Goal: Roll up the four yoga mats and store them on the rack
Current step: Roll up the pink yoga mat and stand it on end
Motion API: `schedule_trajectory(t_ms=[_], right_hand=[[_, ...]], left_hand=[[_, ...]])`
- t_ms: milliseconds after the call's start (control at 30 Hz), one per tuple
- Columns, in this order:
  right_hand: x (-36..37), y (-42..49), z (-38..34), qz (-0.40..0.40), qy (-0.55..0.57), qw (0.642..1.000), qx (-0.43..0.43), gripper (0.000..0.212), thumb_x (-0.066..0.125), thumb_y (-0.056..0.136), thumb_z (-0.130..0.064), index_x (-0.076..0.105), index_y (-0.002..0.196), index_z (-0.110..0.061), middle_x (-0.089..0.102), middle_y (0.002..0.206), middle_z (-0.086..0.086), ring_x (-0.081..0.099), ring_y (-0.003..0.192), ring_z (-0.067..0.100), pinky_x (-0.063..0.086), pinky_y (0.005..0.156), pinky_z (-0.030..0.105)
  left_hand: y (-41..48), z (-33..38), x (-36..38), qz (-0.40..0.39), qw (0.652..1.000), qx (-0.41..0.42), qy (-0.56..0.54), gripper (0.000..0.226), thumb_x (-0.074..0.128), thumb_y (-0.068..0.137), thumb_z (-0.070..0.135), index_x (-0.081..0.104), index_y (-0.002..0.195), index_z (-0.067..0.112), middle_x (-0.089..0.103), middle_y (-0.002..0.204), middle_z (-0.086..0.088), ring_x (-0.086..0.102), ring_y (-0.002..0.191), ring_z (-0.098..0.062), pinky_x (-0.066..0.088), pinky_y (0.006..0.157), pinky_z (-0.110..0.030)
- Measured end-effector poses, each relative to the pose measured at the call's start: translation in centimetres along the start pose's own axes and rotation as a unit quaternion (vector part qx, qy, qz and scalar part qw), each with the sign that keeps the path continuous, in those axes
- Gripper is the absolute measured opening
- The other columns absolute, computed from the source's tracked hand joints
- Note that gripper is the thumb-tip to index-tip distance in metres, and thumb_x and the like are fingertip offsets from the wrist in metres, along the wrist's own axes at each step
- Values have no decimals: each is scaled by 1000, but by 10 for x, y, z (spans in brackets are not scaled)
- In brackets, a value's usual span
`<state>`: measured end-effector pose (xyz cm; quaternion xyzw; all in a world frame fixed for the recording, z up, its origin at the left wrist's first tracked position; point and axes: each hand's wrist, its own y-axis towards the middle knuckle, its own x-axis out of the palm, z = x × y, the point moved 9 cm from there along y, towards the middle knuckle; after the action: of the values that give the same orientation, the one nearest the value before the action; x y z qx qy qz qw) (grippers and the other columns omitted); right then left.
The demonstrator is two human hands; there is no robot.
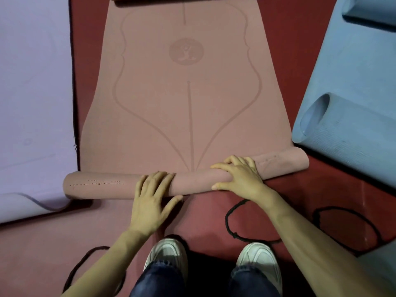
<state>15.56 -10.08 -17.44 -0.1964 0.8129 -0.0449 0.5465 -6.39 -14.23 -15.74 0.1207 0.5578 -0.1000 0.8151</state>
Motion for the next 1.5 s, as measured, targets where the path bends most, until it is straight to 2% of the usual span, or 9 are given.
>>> schedule_trajectory(t_ms=[167,267,433,667,800,967,1200,1367,1500], right_hand=[[4,-16,-8,92,-95,991,-16,62,35,82,-66,48,134,-36,51,123,0,44,120,18,11,108,38],[13,-26,-13,130,-104,986,4,59,39,85,-55,38,139,-30,39,134,8,34,129,26,3,111,51],[10,-9,-10,94,-105,990,17,67,50,80,-61,38,138,-30,41,138,9,23,132,23,-13,110,47],[-5,25,-6,-1,-22,1000,21,69,54,82,-62,31,142,-37,34,137,0,19,136,18,-8,111,43],[-8,32,-3,-16,-22,999,23,68,55,81,-63,34,140,-38,38,133,0,22,134,18,-4,112,43],[-16,18,-10,127,-85,988,-26,61,41,84,-58,43,139,-29,50,131,7,40,127,26,6,110,41],[-17,34,-6,90,-132,987,-26,97,78,65,-49,27,147,-33,38,144,6,22,137,25,-4,114,39],[-26,58,-4,32,-100,994,-22,93,72,71,-53,22,147,-35,28,145,-1,18,138,21,-2,114,37],[-27,65,-2,13,-104,994,-21,88,69,74,-55,23,146,-34,27,145,3,18,137,21,1,113,36]], left_hand=[[26,-13,5,-65,997,22,21,72,26,89,71,63,122,19,63,112,1,55,100,-22,30,94,-31],[48,-20,7,-116,993,16,-7,88,15,78,84,62,123,25,63,112,5,56,103,-21,28,93,-28],[65,-25,12,-197,980,-8,-4,92,16,63,85,54,130,34,57,121,9,49,113,-16,23,91,-23],[44,-15,-14,20,999,26,-7,53,39,96,51,63,117,9,58,112,-9,55,101,-28,37,96,-42],[39,-24,0,-6,1000,6,-7,66,41,88,60,56,129,11,56,122,-10,47,116,-23,23,108,-42],[72,-40,2,-89,995,-8,-37,90,22,77,84,57,129,20,57,120,0,51,110,-22,21,98,-27],[108,-48,4,-193,979,-31,-65,94,33,64,79,52,134,21,55,127,-1,48,119,-21,24,100,-30],[108,-41,-20,-15,997,34,-74,67,38,88,67,67,110,10,61,108,-9,58,92,-28,48,84,-42],[93,-35,-6,-21,999,26,43,77,37,84,72,61,122,9,62,120,-6,52,110,-23,33,101,-44]])
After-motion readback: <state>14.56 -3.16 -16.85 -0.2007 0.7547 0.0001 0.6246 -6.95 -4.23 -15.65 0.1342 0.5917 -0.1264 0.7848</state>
